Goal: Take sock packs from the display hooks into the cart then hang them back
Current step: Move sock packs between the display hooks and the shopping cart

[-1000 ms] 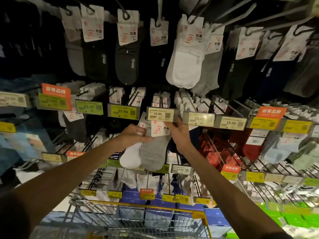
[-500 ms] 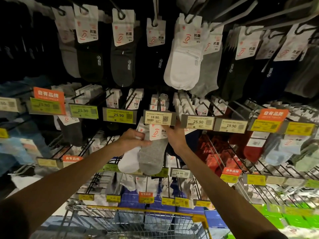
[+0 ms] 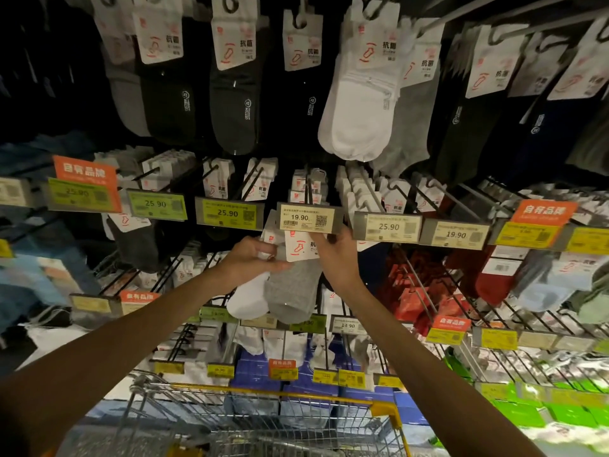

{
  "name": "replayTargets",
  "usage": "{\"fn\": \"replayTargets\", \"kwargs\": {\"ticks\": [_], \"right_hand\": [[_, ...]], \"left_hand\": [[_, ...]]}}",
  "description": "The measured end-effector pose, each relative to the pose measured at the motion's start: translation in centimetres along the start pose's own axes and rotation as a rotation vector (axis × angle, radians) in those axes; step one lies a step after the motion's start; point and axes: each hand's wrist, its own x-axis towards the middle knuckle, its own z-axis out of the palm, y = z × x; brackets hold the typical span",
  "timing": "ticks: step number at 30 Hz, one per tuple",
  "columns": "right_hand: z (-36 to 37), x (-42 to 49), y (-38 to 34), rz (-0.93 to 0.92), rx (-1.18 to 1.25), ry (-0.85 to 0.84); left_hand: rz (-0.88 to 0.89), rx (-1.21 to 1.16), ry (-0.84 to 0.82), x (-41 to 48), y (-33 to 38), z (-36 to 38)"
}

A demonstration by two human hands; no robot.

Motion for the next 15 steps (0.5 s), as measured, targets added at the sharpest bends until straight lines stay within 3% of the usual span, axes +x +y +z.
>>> {"fn": "replayTargets", "kwargs": {"ticks": [7, 10, 13, 15], "right_hand": [[-0.2, 0.6, 0.6, -0.011, -0.019, -0.043], [-0.4, 1.4, 1.5, -0.130, -0.157, -0.057], [-0.4, 2.8, 2.9, -0.228, -0.448, -0.064], [-0.7, 4.5, 4.0, -0.178, -0.472, -0.029]], "left_hand": [[-0.017, -0.012, -0.003, 0.5, 0.0, 0.2], [-0.035, -0.019, 0.013, 1.5, -0.6, 0.0], [-0.062, -0.020, 0.044, 3.1, -1.3, -0.1], [-0.079, -0.057, 0.035, 4.1, -0.9, 0.2]]}}
